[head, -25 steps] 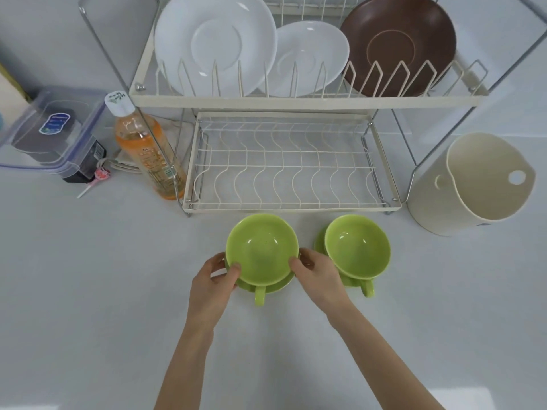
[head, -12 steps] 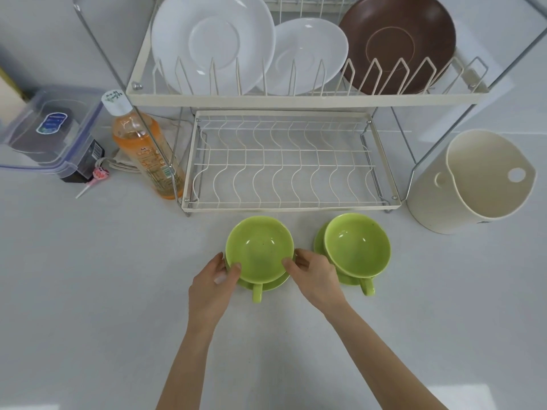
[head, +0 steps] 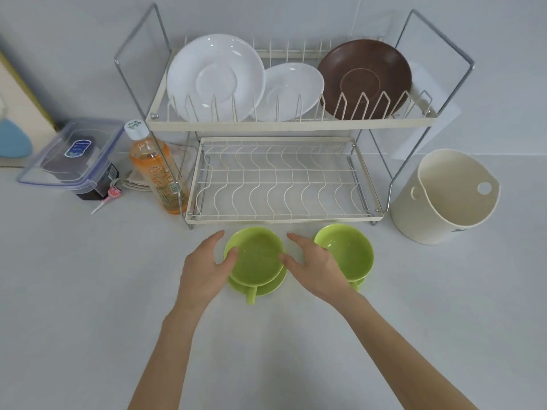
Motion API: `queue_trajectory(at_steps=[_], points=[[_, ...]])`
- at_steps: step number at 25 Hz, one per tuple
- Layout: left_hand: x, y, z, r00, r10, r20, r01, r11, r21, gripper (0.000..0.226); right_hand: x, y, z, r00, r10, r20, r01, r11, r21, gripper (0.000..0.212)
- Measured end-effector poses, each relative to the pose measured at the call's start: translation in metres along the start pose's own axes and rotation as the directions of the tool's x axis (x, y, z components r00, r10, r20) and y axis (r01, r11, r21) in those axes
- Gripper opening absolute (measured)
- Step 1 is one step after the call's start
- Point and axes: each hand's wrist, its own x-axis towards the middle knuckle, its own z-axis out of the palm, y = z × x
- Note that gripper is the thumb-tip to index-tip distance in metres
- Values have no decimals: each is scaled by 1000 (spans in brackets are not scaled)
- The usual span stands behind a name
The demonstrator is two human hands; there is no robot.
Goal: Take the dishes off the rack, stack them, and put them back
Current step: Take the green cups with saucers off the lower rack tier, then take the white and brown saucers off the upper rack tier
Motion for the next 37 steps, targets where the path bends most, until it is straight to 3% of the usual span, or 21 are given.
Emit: queue_trajectory(at_steps=[8, 16, 23, 30, 37], points=[[-2, 82, -47, 928, 341, -151, -330, 939, 93, 45, -8, -39, -85, 959, -260, -117, 257, 966, -37, 46], [18, 154, -91, 841, 476, -256, -440, 878, 186, 44, 11, -84, -157, 873, -426, -238, 399, 904, -156, 43], [62, 187, -117, 824, 505, -258, -434, 855, 285, 46, 62, -106, -189, 909, -345, -234, 321, 937, -134, 40], [138, 183, -126, 922, 343, -181, -229, 859, 457, 57, 127, -116, -189, 990, -88, -109, 68, 981, -180, 29], [186, 174, -127, 915, 307, -261, -145, 854, 499, 48, 167, -114, -185, 998, -1, -66, -9, 990, -141, 28]])
